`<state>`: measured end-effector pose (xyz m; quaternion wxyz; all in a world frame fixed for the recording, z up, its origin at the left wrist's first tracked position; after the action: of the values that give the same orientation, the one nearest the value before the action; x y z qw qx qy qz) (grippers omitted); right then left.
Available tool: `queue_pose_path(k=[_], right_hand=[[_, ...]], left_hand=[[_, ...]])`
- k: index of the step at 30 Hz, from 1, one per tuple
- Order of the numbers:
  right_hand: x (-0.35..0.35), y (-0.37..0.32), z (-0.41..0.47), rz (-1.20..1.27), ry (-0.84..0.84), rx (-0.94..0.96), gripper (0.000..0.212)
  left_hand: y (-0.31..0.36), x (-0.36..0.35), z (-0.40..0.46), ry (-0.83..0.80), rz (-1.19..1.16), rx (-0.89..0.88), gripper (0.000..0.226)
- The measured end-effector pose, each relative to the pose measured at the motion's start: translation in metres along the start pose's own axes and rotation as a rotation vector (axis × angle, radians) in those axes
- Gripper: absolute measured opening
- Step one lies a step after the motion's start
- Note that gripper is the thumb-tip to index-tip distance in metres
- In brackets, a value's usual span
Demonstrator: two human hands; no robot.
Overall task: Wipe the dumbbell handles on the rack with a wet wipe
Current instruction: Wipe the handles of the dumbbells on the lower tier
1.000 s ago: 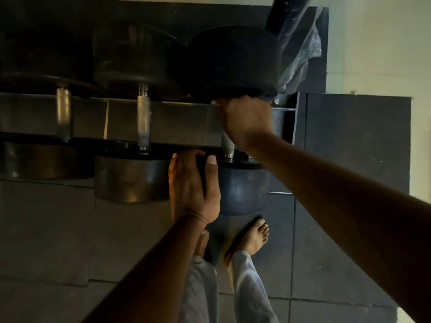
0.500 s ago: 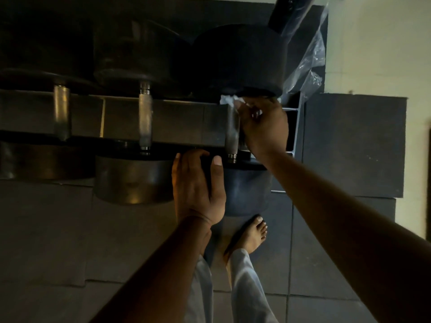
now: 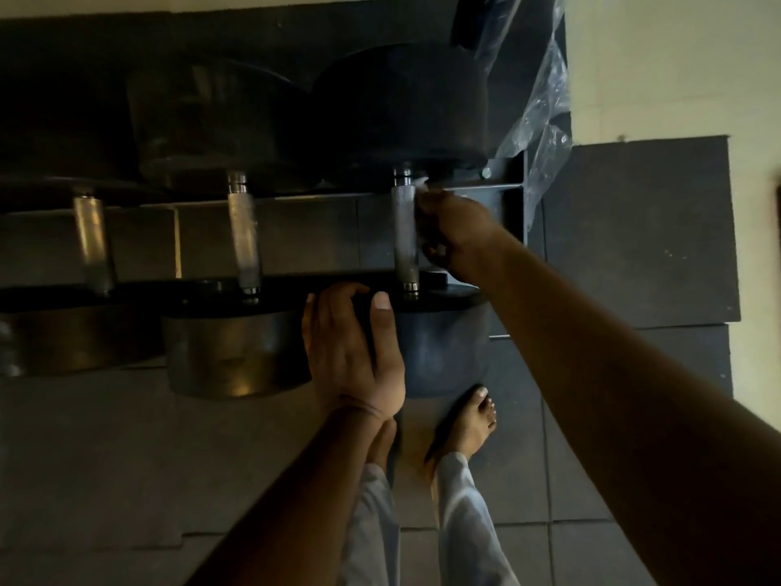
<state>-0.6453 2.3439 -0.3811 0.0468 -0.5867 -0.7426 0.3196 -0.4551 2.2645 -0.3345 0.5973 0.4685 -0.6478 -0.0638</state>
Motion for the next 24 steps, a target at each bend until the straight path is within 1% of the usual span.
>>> queue_pose_path(k=[2,4,7,9,11,15,18,20,24], right_hand=[[0.004,0.003,0.001,0.054,-0.044,-0.020,0.015],[0.008,0.002,0.003,0.045,-0.051,-0.016,0.015],[0.018,0.005,0.003,-0.103,-0.052,0.013,0.017],[0.025,0.013,0.000,-0.191,-0.065,0.011,0.028],[0.031,0.018,-0.007,-0.300,-0.082,-0.006,0.031],[0.039,0.013,-0.014,-0.507,-0.166,-0.039,0.026],[0.041,0.009,-0.013,-0.574,-0.217,-0.039,0.026],[0.041,0.007,-0.013,-0.652,-0.221,-0.054,0.024],[0.039,0.009,-0.019,-0.961,-0.267,-0.144,0.009]], left_hand=[[-0.001,-0.001,0.000,-0.001,0.006,-0.003,0.049],[-0.003,-0.001,0.001,-0.001,0.013,-0.012,0.049],[-0.002,-0.001,0.002,0.002,0.021,-0.023,0.049],[-0.002,-0.001,0.001,0.001,0.025,-0.018,0.049],[-0.002,-0.001,0.001,0.001,0.032,-0.018,0.050],[-0.004,-0.001,0.001,0.013,0.046,-0.044,0.048],[-0.003,-0.001,0.001,0.013,0.043,-0.034,0.048],[-0.002,-0.001,0.000,0.016,0.040,-0.032,0.047],[-0.001,-0.001,0.000,0.018,0.033,-0.019,0.049]])
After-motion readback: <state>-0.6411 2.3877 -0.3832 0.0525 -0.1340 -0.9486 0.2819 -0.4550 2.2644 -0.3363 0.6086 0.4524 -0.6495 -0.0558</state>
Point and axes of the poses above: each hand's wrist, its own z-axis towards the middle knuckle, its own x-axis out of the back of the hand, y = z × x, the point moved 2 cm from there along z, towards the middle knuckle, and after that the axes turned 15 degrees about -y, right-handed, at the moved point
